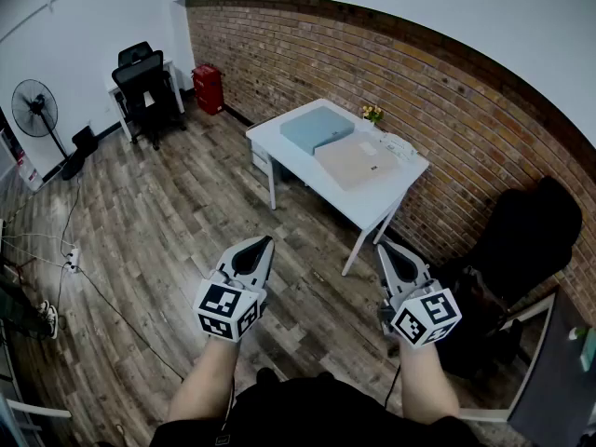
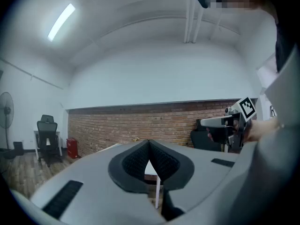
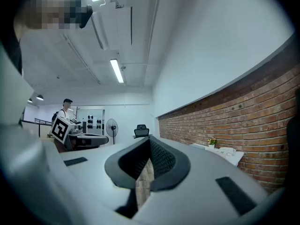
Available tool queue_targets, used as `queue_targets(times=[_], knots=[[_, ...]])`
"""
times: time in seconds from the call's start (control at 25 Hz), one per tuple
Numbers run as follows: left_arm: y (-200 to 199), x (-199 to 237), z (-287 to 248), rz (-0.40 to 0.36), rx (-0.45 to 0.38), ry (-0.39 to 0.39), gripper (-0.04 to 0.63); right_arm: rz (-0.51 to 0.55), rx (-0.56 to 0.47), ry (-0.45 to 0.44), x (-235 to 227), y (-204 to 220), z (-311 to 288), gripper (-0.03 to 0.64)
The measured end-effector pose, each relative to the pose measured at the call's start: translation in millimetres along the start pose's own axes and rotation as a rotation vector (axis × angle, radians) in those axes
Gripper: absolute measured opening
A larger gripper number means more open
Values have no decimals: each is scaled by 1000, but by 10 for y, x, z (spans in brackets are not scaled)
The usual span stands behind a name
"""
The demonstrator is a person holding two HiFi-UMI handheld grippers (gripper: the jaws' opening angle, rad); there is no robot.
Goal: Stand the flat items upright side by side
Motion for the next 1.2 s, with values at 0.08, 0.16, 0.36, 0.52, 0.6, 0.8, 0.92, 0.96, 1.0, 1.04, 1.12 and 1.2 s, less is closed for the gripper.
queue_targets(times=[0.08,0.16,0.36,0.52,0.6,0.8,0.92,0.96,1.0,1.04,1.12,1.2], knots=[[9,-13,-1,4,1,3,15,0,0,1,-4,-3,12,12],[10,-21,-5,6,4,5,15,-1,0,0,1,-12,16,12],[14,-46,-30,9,11,9,15,-4,7,3,-16,-10,19,12],[37,-52,-41,11,19,10,15,-5,8,0,-41,23,23,12],[33,-62,-50,10,20,11,15,-4,5,-1,-50,21,32,12],[-10,-131,-108,9,2,-5,17,-21,-6,-19,-122,-22,81,14],[-22,-168,-159,16,-5,-7,20,-21,-6,-13,-216,-48,90,21],[-22,-180,-179,21,-8,-6,21,-24,-4,-12,-252,-51,89,33],[-22,-190,-196,27,-9,-5,24,-26,-2,-12,-285,-53,88,46],[-22,-200,-213,32,-10,-6,36,-27,1,-14,-315,-54,89,54],[-20,-215,-247,41,-5,-10,114,-26,9,-21,-362,-52,84,81],[-11,-222,-272,48,-1,-13,161,-27,15,-26,-402,-45,74,121]])
Point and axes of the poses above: the fingertips, and each gripper's own axes: z backward along the fingers, x to its left, y out of its underside, the point moved 4 cm from there along z, backward along the fingers, and after that the axes turned 13 degrees about y, right-handed, at the moved point
